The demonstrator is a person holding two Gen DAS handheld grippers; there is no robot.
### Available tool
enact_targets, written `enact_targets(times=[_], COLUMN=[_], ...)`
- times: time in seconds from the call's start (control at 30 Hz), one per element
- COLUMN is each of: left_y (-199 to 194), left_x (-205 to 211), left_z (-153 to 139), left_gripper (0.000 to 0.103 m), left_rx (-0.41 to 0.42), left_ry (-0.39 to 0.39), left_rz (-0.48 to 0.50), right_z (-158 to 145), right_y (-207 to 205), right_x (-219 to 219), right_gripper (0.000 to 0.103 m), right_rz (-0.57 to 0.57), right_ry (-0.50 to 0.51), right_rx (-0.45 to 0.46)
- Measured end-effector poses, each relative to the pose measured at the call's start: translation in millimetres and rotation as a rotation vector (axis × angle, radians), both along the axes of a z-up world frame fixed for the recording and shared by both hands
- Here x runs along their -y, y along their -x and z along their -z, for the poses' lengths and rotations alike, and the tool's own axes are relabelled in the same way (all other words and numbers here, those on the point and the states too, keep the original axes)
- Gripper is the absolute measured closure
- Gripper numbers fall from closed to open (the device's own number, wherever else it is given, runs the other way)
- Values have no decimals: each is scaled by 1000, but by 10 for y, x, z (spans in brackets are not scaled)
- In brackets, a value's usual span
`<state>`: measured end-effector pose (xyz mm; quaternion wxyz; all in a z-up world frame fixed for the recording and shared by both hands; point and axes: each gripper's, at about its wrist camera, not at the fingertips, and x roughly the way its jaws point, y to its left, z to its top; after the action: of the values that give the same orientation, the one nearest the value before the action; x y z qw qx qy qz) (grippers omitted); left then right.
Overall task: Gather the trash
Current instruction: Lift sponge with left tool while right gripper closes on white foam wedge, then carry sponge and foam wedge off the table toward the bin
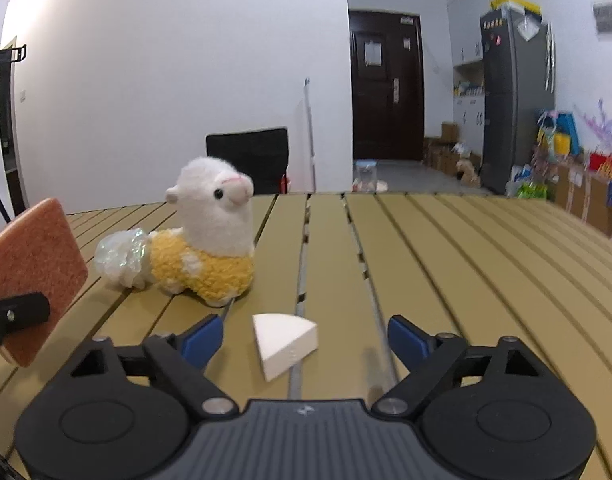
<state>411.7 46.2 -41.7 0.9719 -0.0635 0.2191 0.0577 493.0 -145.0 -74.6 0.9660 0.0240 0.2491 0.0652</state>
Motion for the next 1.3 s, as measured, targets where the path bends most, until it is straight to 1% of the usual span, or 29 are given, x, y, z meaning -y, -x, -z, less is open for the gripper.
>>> enact_targets(times=[0.07, 0.13, 0.3, 0.37, 0.4, 0.43, 0.47, 0.5, 0.77, 0.97, 1.3], left_y=[5, 0, -9, -11, -23, -30, -30, -49, -57, -59, 114], left_x=[-15, -52, -99, -122, -113, -107, -109, -80, -94, -99, -126], left_z=[1, 4, 3, 5, 4, 2, 1, 4, 21, 14, -12], left_gripper=[72, 72, 72, 72, 72, 72, 72, 72, 72, 72, 72], left_rx=[-2, -3, -6, -8, -8, -9, -9, -9, -7, -4, 20], left_ry=[-2, -3, -5, -8, -8, -9, -10, -11, -11, -14, -19], left_rz=[-4, -7, -12, -13, -13, -14, -15, -16, -16, -18, -7], right_z=[21, 37, 60, 66, 73, 75, 79, 83, 60, 29, -69], right_y=[-64, -110, -175, -189, -197, -196, -201, -202, -121, -59, 207], right_x=[-4, -15, -81, -95, -101, -101, -102, -104, -97, -80, -107], right_gripper=[33, 36, 39, 48, 50, 55, 62, 66, 69, 70, 70], right_rz=[-7, -1, -1, -9, -15, -17, -17, -19, -25, -33, -61], right_ry=[-18, -18, 7, 6, 7, 11, 14, 15, 11, 5, 16], right_rx=[-29, -44, -61, -73, -79, -84, -88, -89, -41, -24, 33])
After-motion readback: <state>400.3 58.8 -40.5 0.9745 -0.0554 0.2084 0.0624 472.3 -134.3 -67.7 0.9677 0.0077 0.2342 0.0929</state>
